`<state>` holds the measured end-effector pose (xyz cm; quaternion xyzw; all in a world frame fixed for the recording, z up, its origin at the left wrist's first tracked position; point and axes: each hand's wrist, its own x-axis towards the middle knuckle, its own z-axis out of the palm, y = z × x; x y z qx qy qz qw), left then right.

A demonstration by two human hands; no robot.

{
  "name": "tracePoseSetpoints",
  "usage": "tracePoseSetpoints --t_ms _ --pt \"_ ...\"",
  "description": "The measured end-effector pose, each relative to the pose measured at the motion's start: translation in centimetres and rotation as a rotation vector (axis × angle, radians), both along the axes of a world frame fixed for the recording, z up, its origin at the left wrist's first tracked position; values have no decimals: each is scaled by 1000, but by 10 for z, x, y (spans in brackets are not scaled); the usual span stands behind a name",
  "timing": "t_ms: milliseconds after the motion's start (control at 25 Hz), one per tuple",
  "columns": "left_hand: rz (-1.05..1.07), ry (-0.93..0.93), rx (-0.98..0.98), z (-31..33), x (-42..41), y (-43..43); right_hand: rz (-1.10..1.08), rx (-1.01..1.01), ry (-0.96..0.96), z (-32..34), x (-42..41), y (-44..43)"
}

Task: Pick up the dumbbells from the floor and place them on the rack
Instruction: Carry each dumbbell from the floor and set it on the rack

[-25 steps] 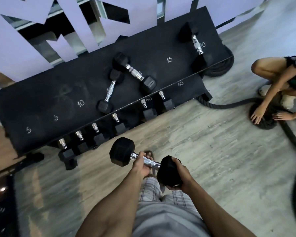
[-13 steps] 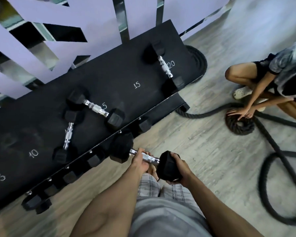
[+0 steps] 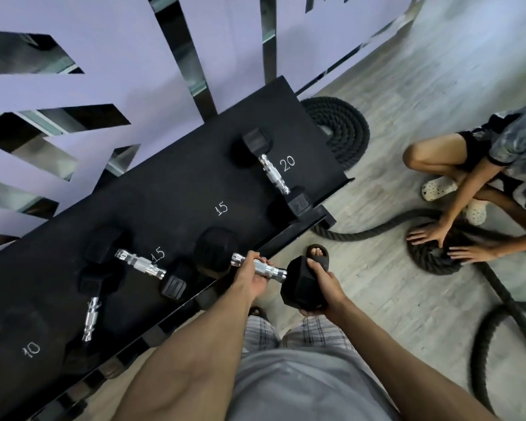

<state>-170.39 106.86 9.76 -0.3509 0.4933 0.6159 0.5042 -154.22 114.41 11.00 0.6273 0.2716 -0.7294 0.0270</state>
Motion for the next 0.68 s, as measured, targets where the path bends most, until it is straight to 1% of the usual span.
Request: tracePoseSetpoints --t_ms 240,360,560,680 --pt "74 6 7 21 -23 99 71 67 51 18 -25 106" --pt "90 35 9 34 -28 147 67 65 79 26 -30 153" --pt "30 87 -15 46 -34 216 1 73 117 30 -35 212" --pt "-30 121 -34 46 -42 251 -72 0 132 16 -39 238"
